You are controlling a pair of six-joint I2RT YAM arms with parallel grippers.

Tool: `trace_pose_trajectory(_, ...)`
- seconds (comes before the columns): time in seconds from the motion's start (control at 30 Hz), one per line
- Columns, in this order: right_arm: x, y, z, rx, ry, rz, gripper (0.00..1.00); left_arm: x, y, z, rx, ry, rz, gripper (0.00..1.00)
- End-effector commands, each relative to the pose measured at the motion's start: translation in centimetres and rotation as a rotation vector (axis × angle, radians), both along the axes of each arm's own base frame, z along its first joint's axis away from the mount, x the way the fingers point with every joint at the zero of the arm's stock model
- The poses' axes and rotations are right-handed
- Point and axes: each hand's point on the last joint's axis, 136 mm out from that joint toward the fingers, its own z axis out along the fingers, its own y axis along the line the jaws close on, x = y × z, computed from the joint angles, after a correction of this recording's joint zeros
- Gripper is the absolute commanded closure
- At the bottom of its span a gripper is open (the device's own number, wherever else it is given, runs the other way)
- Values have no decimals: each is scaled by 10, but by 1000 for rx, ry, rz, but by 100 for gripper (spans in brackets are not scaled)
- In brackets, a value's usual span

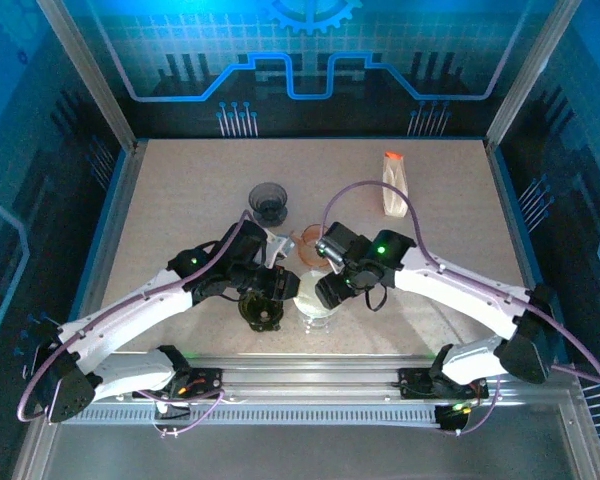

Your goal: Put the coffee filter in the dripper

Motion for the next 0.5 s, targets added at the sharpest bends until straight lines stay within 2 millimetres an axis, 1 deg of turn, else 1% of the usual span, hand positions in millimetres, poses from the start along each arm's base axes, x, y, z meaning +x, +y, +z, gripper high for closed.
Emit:
trace_pose_trajectory(0.0,-2,-14,14,-18,-31,-39,22,-5,0,-7,-2,20,-9,70)
trace_pose_trajectory(0.13,-4,-25,15,-33,-38,-66,22,-4,0,-7,-3,20,-5,71)
trace_pose_trajectory(0.23,-3,-29,15,-31,-46,-83,22,-4,0,-7,-4,21,-6,71)
trace_pose_trajectory(0.37,-2,-22,17,-10,-42,-75,23,-4,0,-7,-5,22,-5,72)
trace_pose_trajectory(0.47,0,-15,23,15,-62,-59,22,-4,0,-5,-10,19,-1,70)
